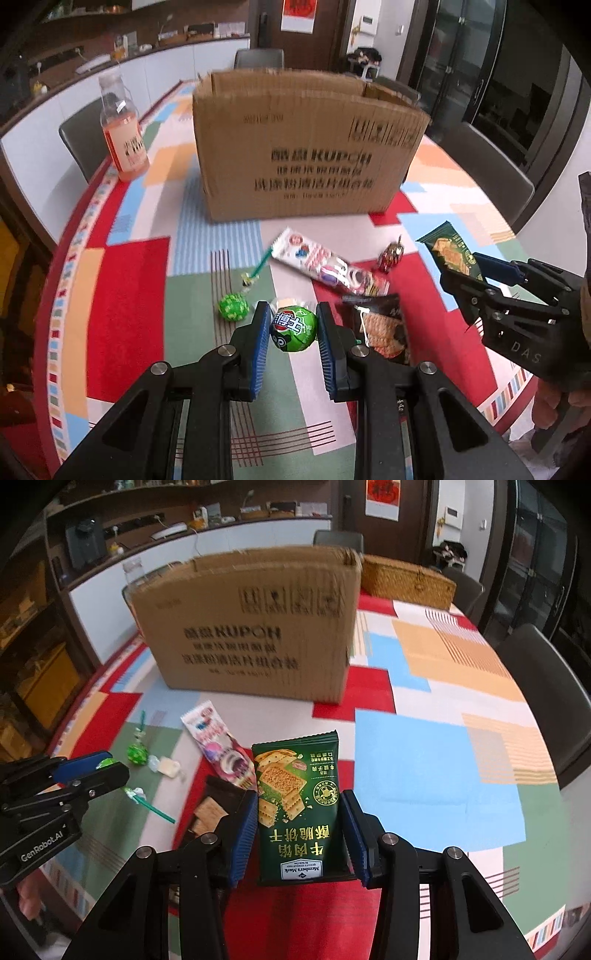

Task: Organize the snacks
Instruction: 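Lift the green candy with the left tool while the right tool carries the cracker packet to the box, then open the left tool over the box while the right tool releases the cracker packet inside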

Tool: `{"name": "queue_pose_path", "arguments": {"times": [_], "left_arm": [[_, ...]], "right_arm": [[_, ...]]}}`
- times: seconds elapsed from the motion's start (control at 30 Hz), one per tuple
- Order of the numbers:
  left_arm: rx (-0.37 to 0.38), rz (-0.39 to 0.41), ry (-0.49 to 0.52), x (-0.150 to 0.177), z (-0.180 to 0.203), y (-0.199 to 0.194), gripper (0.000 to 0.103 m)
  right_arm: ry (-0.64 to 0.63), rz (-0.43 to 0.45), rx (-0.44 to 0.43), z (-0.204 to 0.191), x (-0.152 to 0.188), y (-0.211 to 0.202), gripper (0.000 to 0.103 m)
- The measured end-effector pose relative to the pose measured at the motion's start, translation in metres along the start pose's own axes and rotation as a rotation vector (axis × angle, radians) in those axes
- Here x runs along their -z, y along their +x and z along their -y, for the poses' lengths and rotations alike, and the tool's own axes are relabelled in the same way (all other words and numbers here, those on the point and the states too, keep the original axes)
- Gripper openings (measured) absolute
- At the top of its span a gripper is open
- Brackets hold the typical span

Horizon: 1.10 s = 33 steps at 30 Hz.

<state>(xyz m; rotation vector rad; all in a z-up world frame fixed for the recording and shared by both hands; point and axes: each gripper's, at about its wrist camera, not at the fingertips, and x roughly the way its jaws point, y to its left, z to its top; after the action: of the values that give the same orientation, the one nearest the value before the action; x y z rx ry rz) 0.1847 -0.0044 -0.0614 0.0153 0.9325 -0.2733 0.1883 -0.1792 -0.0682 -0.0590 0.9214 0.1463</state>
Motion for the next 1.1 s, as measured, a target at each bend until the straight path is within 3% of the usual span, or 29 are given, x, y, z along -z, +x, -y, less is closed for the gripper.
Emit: {"name": "queue_pose_path", "arguments": {"times": [0.5,0.87,1.1], "left_arm": [[-0.016,0.168,0.023,-0.029,0.000,-0.052,0.026],[-0.048,0.318,0.047,-0.067,-0.004,-0.087,0.026],[-0.066,0.382,0.050,-0.097,-0.009,-0.092,0.026]], "right_arm": [[-0.031,0.167,-0.024,-0.008,-0.035,-0.041,0.045],[-0.049,0.331,-0.029,-0.012,-0.078,-0.071,0.045],[-0.057,0.389,-0.027,-0.014,-0.103,-0.077,0.045]]}}
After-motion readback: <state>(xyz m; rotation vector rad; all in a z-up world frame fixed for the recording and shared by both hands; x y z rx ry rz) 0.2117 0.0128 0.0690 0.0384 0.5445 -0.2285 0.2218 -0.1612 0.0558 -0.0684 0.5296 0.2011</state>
